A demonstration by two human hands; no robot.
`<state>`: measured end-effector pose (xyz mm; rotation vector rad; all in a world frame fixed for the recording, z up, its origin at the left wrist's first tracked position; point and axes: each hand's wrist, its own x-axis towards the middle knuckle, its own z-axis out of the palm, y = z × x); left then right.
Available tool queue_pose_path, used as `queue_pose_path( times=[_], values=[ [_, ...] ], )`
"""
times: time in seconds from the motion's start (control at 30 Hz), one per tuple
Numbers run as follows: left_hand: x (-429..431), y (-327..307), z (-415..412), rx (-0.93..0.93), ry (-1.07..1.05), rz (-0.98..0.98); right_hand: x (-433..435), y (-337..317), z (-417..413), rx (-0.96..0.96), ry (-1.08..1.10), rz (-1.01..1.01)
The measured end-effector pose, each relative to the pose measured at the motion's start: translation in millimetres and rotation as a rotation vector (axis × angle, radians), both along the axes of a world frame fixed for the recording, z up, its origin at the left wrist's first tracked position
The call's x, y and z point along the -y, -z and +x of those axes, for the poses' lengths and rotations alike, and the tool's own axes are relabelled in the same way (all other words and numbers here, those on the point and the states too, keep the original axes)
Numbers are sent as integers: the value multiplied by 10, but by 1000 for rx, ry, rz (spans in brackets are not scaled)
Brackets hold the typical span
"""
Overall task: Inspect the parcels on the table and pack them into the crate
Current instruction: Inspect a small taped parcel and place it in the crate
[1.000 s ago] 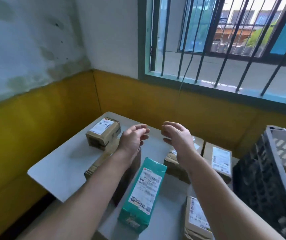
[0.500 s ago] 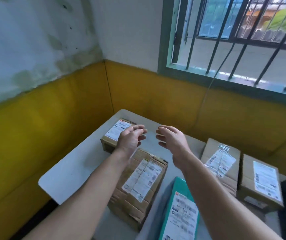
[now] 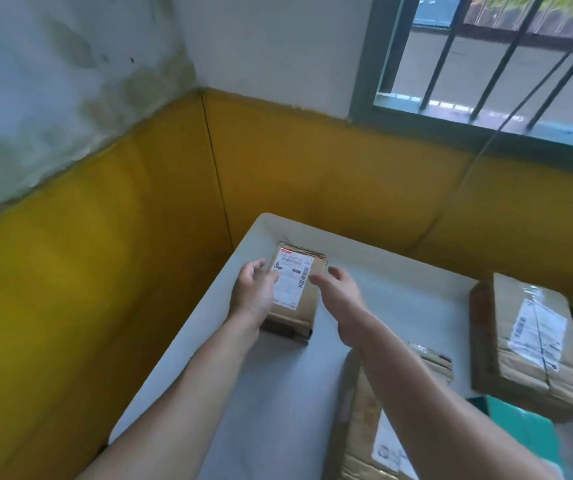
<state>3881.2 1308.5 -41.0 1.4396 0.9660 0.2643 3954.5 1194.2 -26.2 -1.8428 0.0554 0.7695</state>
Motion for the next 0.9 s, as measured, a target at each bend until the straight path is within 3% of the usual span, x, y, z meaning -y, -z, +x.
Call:
queue_pose_path(
  times=[0.23,0.4,0.63,0.9],
  values=[
    [-339,454,12,-180,100,-40,-299,324,45,-141,93,-83],
    [-345,499,83,-147,236,-71,-354,364,32,-185,111,-36],
    [-211,254,230,7,243,-5,-176,149,142,56,164,39],
    [515,-348,498,247,300,26,737,-435,316,256,377,272]
  ],
)
